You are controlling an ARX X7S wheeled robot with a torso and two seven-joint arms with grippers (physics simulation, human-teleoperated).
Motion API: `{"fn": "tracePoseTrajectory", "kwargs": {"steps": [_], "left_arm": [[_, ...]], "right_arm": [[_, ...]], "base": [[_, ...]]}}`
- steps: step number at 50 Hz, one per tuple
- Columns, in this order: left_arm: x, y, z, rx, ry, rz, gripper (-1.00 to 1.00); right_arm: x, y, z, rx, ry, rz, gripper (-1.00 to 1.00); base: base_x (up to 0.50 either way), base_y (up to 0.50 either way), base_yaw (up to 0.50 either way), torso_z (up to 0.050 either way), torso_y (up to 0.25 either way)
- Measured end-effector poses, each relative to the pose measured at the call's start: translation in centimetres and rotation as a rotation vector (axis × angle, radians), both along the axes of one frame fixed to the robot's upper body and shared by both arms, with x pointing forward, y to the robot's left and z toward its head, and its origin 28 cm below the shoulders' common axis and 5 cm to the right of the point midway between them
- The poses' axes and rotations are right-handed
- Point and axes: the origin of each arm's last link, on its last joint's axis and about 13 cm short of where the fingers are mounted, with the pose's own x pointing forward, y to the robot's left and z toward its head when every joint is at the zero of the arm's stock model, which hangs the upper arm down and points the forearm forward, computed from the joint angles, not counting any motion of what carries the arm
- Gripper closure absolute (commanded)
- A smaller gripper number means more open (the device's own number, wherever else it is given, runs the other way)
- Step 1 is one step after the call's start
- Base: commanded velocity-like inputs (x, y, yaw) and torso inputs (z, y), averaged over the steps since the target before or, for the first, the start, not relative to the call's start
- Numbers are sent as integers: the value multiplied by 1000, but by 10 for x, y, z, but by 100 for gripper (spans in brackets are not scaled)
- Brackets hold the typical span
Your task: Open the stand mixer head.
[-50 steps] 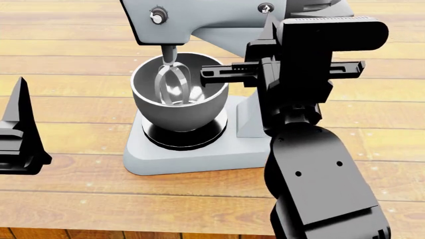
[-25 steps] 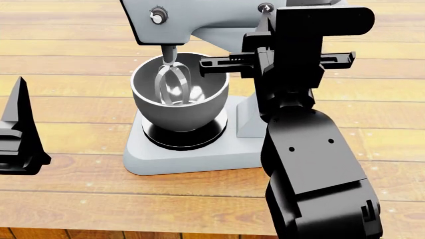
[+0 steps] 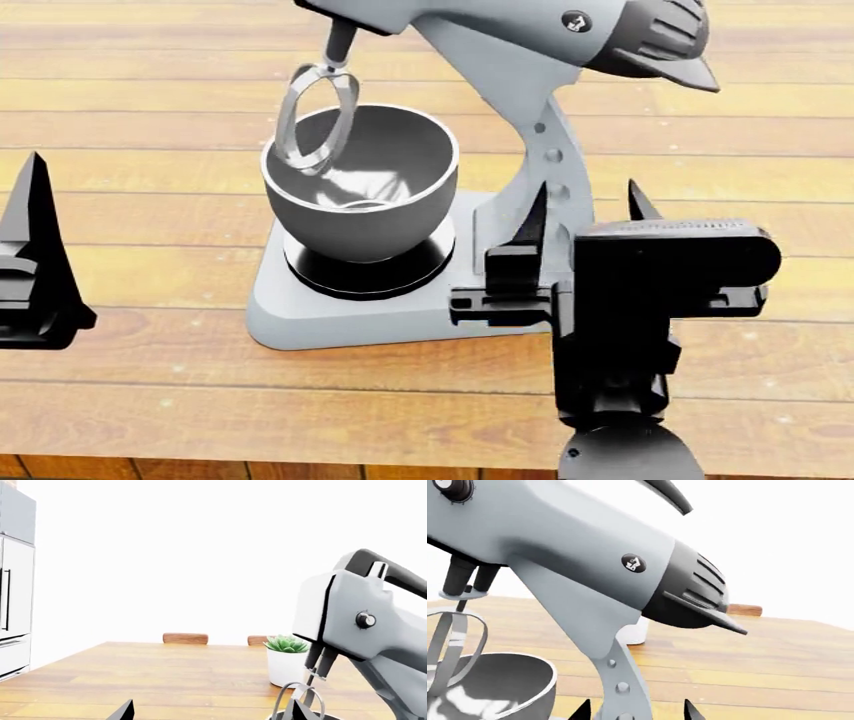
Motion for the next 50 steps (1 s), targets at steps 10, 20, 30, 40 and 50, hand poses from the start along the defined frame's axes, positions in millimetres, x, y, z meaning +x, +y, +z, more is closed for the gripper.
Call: {"fn": "tracePoseTrajectory", "kwargs": {"steps": [10, 20, 30, 40, 50], "left_arm": [[3, -3, -4, 12, 16, -4, -100], [4, -4, -6, 19, 25, -7, -100], [5, -5, -8, 22, 28, -10, -100], [5, -5, -9, 24, 31, -12, -100], [6, -5, -9, 24, 33, -13, -100]], "right_arm": [[-79, 2, -18, -78, -120, 32, -100], [-109, 3, -18, -101, -168, 55, -100], [-119, 3, -18, -111, -179, 67, -100], [-122, 4, -19, -118, -176, 75, -100], [-123, 5, -21, -123, -169, 82, -100]], "base": [[0, 0, 0, 0, 0], [0, 0, 0, 0, 0], [0, 0, 0, 0, 0], [0, 0, 0, 0, 0], [0, 0, 0, 0, 0]]}}
